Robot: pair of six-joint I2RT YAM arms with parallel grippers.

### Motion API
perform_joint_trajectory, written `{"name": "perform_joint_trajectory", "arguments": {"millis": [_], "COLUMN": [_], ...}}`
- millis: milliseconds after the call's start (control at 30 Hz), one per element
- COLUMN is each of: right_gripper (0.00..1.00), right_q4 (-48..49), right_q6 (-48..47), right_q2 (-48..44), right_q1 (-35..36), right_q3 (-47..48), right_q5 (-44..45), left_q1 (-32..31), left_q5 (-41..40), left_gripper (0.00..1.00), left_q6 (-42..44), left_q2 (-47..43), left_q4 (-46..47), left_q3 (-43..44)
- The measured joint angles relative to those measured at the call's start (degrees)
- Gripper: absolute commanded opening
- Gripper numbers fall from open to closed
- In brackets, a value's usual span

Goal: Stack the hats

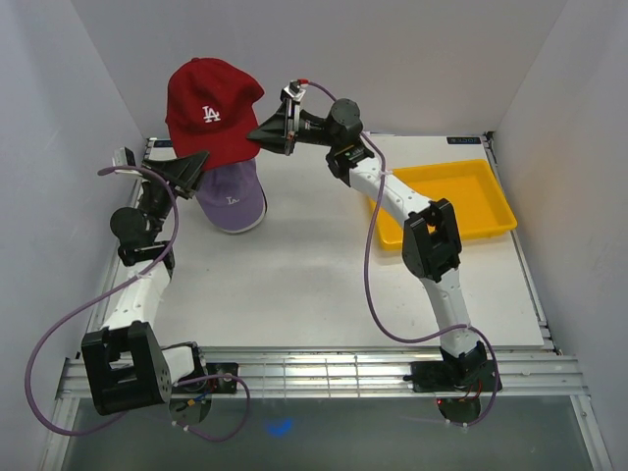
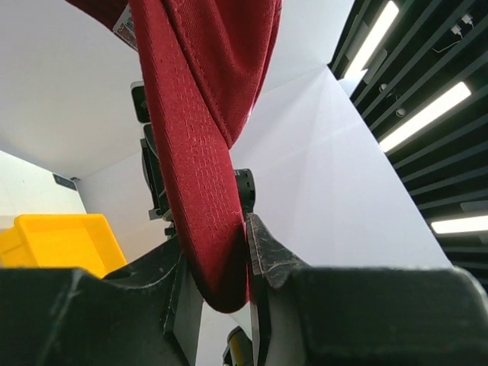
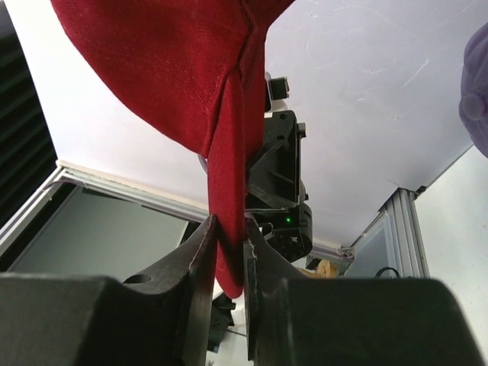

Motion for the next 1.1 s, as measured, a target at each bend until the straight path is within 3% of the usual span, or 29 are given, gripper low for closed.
{"name": "perform_joint_trajectory", "arguments": {"millis": [267, 633, 900, 1100], "right_gripper": [0.10, 0.10, 0.10, 0.15], "right_q4": [2.16, 4.42, 4.59, 3.10], "right_q6": [3.50, 5.46, 5.92, 4.04], "right_q2": [3.04, 4.13, 7.04, 7.54], "right_q1": [0.00, -0.50, -0.63, -0.57], "right_q3": [1.36, 2.80, 4.63, 5.22], "right_q5": [-1.88, -3.72, -4.76, -5.11], "left_q1": [2.21, 4.68, 5.25, 5.49], "left_q5": [1.64, 2.38, 2.58, 2.54], "left_gripper": [0.42, 0.40, 0.00, 0.00], "left_q6": [0.00, -0.11, -0.66, 0.59], "left_q2": [-0.17, -0.22, -0.22, -1.22], "left_q4": [-0.50, -0.39, -0.26, -1.01], "left_q3": [-0.98, -1.62, -2.51, -4.37]}}
